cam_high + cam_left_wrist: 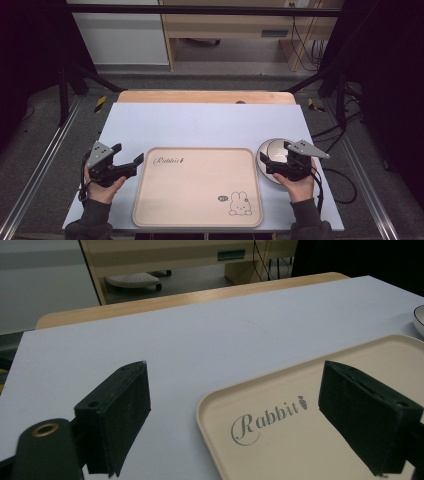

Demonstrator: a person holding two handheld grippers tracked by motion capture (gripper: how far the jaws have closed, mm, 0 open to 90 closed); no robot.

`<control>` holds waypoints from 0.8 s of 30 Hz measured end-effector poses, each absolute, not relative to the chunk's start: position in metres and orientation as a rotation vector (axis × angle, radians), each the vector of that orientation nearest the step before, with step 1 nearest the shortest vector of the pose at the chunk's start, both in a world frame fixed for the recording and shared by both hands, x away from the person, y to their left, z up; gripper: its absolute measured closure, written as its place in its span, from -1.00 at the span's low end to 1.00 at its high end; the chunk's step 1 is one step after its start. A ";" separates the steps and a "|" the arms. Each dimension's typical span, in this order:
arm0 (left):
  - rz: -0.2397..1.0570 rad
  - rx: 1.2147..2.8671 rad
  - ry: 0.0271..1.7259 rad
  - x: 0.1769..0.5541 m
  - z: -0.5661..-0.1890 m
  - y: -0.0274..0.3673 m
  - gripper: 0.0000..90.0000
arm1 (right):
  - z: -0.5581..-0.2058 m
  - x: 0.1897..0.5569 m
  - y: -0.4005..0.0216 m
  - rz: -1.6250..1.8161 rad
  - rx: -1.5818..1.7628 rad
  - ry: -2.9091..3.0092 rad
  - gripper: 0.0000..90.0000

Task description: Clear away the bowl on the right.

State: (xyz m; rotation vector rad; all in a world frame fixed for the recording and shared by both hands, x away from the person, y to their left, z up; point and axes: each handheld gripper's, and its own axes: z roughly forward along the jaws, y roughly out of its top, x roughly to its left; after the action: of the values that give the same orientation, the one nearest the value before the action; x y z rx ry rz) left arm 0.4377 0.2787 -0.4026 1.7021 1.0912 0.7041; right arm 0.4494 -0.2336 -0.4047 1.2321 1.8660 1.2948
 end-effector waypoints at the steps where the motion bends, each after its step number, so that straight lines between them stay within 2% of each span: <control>1: 0.704 1.702 1.091 0.438 -0.403 0.279 -0.71 | -0.404 0.449 -0.234 1.291 1.233 1.861 -0.86; 24: 0.701 1.712 1.107 0.440 -0.407 0.283 -0.71 | -0.397 0.447 -0.240 1.285 1.256 1.823 -0.86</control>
State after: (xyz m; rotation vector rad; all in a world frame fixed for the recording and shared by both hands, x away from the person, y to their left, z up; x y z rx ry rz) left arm 0.4399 0.2834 -0.4066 1.7119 1.1066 0.7011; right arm 0.4471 -0.2399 -0.3969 1.2563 1.8225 1.2849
